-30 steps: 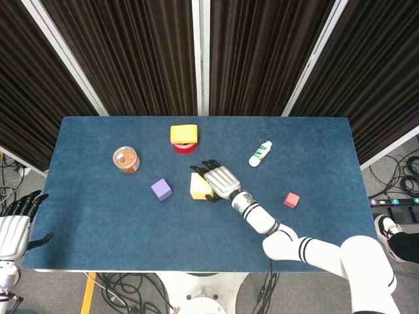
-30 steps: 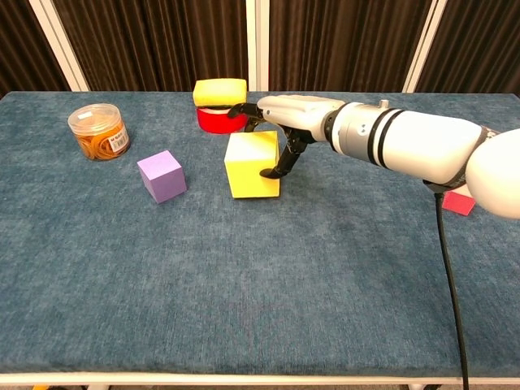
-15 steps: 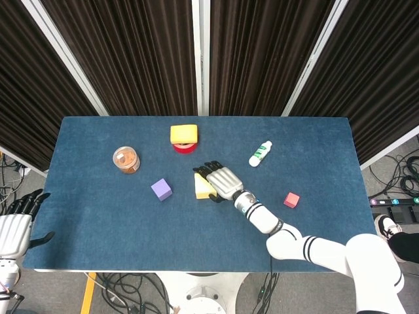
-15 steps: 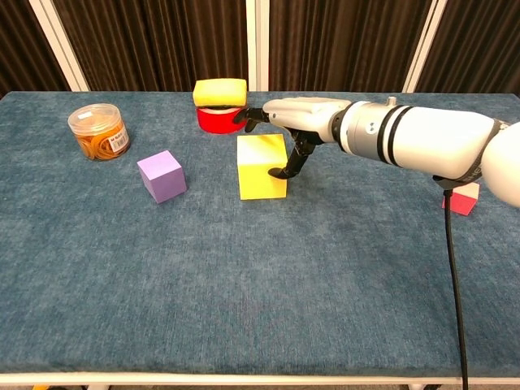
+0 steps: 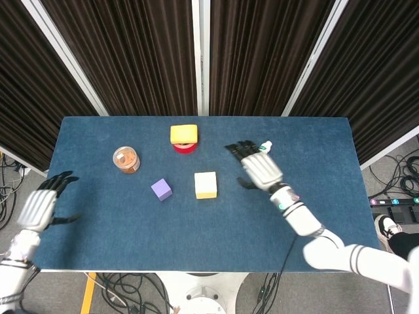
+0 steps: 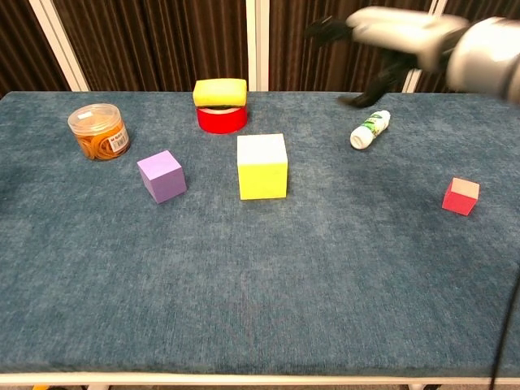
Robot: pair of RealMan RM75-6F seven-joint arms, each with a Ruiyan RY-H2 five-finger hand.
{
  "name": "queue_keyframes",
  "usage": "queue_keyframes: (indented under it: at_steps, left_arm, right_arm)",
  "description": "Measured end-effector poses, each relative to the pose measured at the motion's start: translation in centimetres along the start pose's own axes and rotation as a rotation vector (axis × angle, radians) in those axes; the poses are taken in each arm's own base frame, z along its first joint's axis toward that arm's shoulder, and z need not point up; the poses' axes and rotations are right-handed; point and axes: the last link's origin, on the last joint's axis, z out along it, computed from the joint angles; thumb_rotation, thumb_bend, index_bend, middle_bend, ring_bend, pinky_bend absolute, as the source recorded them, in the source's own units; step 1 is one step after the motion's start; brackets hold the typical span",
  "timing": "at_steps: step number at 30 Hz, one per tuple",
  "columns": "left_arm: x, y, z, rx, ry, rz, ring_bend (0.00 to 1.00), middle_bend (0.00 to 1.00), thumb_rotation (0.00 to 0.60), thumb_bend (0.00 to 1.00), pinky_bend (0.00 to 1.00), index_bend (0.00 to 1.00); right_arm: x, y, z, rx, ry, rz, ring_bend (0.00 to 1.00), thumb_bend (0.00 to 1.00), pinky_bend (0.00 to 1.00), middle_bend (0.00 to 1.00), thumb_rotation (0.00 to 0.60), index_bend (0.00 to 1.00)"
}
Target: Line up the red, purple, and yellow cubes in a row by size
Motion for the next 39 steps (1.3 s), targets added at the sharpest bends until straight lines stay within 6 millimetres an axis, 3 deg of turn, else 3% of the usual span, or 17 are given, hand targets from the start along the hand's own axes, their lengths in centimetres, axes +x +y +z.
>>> queue_keyframes:
  at_steps: [7, 9, 13, 16, 22, 39]
  left_arm:
    - [-1.6, 3.5, 6.1, -0.056, -0.137, -0.069, 0.24, 0.28, 0.600, 0.02, 0.34, 0.28]
    - [-2.4, 4.2, 7.4, -0.048, -0.173, -0.070, 0.31, 0.34, 0.600, 0.01, 0.45, 0.28]
    - [-3.9, 5.4, 9.5, -0.027, -0.196, -0.021, 0.58, 0.54, 0.600, 0.01, 0.81, 0.32]
    - [-4.8, 6.3, 10.8, 0.005, -0.201, 0.021, 0.71, 0.63, 0.600, 0.00, 0.90, 0.32]
    - [-6.6, 8.2, 12.4, 0.080, -0.246, 0.002, 0.83, 0.74, 0.600, 0.00, 0.98, 0.31]
    - [-10.7, 15.0, 13.2, 0.113, -0.431, -0.032, 0.89, 0.79, 0.600, 0.00, 0.99, 0.33]
  right_arm:
    - [3.7, 4.7, -6.6, -0.145, 0.089, -0.063, 0.00, 0.27, 0.00, 0.09, 0.600, 0.00]
    - [4.1, 5.7, -8.3, -0.181, 0.104, -0.073, 0.00, 0.27, 0.00, 0.09, 0.600, 0.00]
    - [4.6, 7.4, -11.5, -0.243, 0.126, -0.087, 0.00, 0.27, 0.00, 0.10, 0.600, 0.00]
    - [4.8, 8.1, -12.9, -0.265, 0.135, -0.085, 0.00, 0.27, 0.00, 0.10, 0.600, 0.00]
    - [4.8, 8.6, -14.2, -0.281, 0.138, -0.078, 0.00, 0.27, 0.00, 0.10, 0.600, 0.00]
    - [5.2, 10.1, -15.9, -0.313, 0.150, -0.049, 0.00, 0.27, 0.00, 0.10, 0.600, 0.00]
